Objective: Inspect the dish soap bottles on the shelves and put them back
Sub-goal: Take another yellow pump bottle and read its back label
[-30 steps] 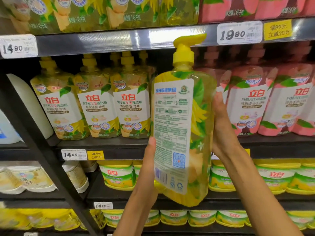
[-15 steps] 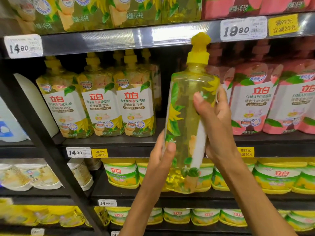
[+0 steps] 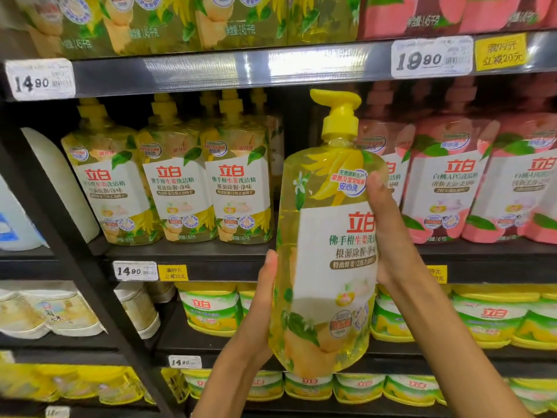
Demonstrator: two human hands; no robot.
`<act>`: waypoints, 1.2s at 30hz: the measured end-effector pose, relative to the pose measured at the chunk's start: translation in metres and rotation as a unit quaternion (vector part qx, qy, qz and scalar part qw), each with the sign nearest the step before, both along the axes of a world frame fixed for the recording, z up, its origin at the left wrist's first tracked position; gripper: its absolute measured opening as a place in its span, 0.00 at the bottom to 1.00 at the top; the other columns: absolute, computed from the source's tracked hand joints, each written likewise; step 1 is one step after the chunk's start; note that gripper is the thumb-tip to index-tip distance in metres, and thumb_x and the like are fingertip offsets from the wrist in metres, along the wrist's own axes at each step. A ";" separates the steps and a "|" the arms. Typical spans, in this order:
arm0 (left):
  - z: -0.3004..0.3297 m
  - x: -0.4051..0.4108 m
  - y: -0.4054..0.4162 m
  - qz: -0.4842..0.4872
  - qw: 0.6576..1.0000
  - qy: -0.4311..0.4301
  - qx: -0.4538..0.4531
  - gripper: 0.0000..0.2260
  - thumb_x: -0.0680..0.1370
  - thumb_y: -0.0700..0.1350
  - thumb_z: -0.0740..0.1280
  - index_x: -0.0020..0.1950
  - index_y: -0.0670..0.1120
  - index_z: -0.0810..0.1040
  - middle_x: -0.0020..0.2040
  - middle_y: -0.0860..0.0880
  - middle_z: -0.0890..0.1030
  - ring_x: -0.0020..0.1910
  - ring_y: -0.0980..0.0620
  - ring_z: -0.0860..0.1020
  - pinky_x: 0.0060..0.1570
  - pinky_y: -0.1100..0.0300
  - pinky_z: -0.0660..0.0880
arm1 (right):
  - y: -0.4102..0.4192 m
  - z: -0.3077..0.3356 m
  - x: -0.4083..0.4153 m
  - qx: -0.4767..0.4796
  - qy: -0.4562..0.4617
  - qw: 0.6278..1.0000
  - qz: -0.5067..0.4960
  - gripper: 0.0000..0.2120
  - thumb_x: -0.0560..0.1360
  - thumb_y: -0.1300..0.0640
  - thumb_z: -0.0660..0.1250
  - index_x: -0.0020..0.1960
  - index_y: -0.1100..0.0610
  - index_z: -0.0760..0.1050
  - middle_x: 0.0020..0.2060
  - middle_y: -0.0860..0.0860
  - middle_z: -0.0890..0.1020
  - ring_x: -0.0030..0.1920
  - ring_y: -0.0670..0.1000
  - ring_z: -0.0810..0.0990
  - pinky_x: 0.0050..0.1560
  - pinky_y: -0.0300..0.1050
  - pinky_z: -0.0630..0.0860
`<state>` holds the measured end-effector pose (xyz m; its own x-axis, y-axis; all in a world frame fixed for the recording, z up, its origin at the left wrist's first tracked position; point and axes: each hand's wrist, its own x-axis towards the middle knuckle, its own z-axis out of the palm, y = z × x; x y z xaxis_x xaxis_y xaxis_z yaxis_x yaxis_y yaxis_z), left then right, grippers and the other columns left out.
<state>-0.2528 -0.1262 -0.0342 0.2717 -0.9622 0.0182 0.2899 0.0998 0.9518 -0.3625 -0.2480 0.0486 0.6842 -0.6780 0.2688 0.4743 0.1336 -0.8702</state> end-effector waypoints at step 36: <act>0.012 0.009 0.011 0.084 0.972 -0.218 -0.020 0.40 0.52 0.48 0.81 0.62 0.40 0.73 0.51 0.51 0.85 0.51 0.53 0.83 0.43 0.63 0.80 | 0.011 -0.005 -0.014 -0.289 -0.014 0.957 -0.021 0.24 0.62 0.47 0.76 0.55 0.47 0.72 0.43 0.35 0.84 0.45 0.36 0.83 0.40 0.29 0.77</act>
<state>-0.2434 -0.1156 -0.0221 0.3840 -0.9007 0.2030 -0.1639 0.1499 0.9750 -0.3767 -0.2374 0.0439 0.6472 -0.4367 0.6248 0.4925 -0.3861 -0.7800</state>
